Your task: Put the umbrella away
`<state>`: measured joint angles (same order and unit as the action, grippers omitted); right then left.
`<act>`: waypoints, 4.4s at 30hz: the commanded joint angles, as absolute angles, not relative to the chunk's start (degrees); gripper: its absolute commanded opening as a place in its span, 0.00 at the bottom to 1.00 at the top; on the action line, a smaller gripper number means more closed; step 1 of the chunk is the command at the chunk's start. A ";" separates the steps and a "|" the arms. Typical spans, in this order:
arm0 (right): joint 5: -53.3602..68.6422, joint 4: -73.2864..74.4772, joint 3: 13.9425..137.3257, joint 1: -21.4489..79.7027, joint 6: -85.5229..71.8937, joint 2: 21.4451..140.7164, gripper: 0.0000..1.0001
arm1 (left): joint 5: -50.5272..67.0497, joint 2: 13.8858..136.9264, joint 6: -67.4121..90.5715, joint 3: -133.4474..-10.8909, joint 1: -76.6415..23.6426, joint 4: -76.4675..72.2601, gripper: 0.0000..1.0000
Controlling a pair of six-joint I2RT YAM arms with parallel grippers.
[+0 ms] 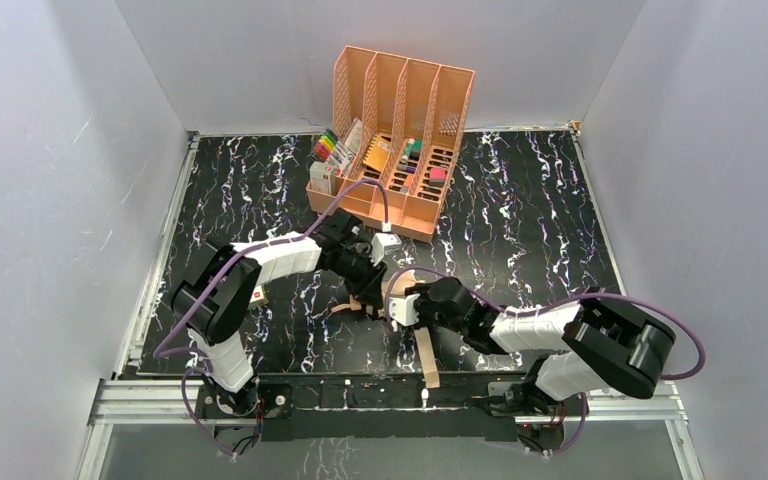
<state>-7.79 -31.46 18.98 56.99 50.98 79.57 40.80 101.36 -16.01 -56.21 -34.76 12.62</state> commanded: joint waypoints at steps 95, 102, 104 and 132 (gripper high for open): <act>12.01 16.62 59.07 35.77 30.50 102.84 0.10 | -27.94 54.30 -12.16 -34.33 -63.04 -3.51 0.68; 6.27 1.03 45.70 40.25 33.18 95.33 0.13 | -17.00 49.70 -2.58 -36.84 -50.70 2.39 0.74; 5.59 -3.43 42.51 41.55 34.80 93.99 0.13 | -10.11 50.97 -1.74 -37.78 -45.49 1.63 0.75; -8.85 -46.52 15.40 59.46 54.67 87.43 0.20 | 29.26 80.13 -5.58 -45.81 -33.13 1.04 0.98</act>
